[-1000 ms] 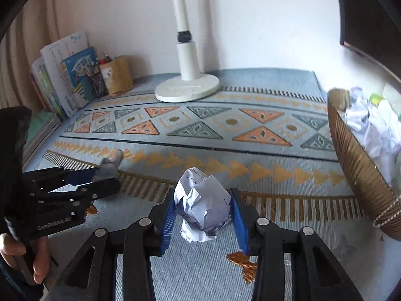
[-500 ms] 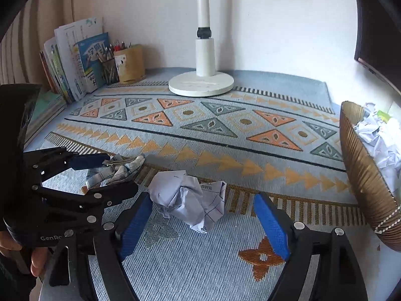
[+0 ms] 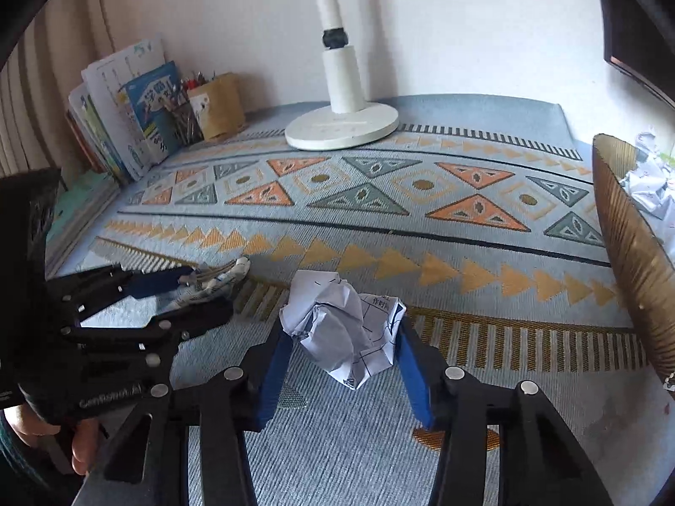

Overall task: Organize objects
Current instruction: 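Lift and carry the cloth and paper ball toward the golden bowl, then open both tools over the golden bowl and withdraw them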

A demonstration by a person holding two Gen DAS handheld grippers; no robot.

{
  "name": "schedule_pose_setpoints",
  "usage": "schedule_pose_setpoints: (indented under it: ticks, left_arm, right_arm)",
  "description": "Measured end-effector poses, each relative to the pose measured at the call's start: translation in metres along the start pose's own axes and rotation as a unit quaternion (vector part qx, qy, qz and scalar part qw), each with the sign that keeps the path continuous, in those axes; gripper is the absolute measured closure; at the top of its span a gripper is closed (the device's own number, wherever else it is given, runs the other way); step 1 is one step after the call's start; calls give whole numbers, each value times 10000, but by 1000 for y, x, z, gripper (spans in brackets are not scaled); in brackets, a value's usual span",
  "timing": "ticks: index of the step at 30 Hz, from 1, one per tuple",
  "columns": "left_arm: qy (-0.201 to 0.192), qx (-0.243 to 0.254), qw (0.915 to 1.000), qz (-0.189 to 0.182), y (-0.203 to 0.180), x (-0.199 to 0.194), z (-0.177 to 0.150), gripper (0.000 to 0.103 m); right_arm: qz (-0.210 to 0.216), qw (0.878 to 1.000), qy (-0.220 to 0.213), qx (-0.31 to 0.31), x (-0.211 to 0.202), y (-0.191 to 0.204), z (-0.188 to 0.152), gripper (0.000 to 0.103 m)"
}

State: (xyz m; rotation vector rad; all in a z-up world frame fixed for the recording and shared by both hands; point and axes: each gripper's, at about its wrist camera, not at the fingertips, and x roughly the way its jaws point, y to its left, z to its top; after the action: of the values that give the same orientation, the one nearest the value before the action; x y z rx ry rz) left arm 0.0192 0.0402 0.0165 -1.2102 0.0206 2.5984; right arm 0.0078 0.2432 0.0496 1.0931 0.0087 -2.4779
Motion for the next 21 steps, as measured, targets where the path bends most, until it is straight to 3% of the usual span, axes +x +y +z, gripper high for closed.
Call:
schedule_pose_setpoints:
  ticks: [3, 7, 9, 13, 17, 21]
  left_arm:
    - [-272, -201, 9994, 2, 8, -9, 0, 69]
    - [-380, -69, 9992, 42, 1, -12, 1, 69]
    - [-373, -94, 9991, -201, -7, -16, 2, 69]
    - [-523, 57, 9956, -778, -42, -35, 19, 69]
    - [-887, 332, 9833, -1554, -96, -57, 64, 69]
    - [-1151, 704, 9695, -2047, -159, -61, 121, 69]
  right_arm:
    - [-29, 9998, -219, 31, -10, -1, -1, 55]
    - [-44, 9997, 28, 233, -11, -3, -3, 55]
    - [151, 9989, -18, 443, -28, -8, -8, 55]
    - [28, 9973, -504, 536, -95, -21, -15, 55]
    - [-853, 9871, -1169, 683, -179, -58, -4, 54]
    - [-1678, 9613, -1683, 1391, -237, -117, 6, 54]
